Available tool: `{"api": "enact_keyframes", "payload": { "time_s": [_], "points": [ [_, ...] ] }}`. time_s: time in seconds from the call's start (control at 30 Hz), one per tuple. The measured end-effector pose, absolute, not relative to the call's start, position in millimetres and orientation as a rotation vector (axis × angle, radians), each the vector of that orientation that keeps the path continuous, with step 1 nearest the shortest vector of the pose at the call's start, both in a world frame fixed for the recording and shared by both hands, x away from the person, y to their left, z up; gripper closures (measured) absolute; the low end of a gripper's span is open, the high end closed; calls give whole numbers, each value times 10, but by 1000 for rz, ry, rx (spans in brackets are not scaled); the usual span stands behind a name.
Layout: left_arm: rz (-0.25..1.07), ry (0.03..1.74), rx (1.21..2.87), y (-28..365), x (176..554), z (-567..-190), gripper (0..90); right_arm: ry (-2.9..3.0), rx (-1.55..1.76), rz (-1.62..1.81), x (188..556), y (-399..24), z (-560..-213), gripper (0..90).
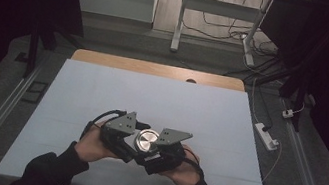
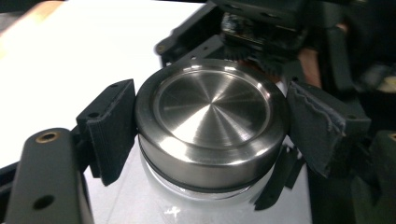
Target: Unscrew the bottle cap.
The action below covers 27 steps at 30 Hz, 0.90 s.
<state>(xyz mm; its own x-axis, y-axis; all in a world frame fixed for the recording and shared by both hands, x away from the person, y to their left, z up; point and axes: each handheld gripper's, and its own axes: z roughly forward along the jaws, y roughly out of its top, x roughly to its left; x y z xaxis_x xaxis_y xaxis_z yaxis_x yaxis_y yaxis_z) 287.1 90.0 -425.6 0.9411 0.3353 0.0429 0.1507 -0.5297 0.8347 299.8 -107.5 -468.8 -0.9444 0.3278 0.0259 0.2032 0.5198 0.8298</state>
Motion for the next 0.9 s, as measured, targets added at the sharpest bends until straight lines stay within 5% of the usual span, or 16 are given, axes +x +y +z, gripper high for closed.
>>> {"api": "enact_keyframes", "payload": {
  "time_s": [0.17,0.47,0.63,0.9],
  "points": [
    [361,509,2082,744,2787,-4281,203,2557,570,1381,3034,-1113,-4679,148],
    [218,383,2057,976,2916,-4164,36,2572,522,1435,3004,-1111,-4644,148],
    [91,195,2109,1150,2980,-4208,69,2621,464,1442,2992,-1085,-4666,148],
    [23,139,2137,1151,2995,-4262,129,2695,347,1435,2909,-999,-4697,148]
  ]
}}
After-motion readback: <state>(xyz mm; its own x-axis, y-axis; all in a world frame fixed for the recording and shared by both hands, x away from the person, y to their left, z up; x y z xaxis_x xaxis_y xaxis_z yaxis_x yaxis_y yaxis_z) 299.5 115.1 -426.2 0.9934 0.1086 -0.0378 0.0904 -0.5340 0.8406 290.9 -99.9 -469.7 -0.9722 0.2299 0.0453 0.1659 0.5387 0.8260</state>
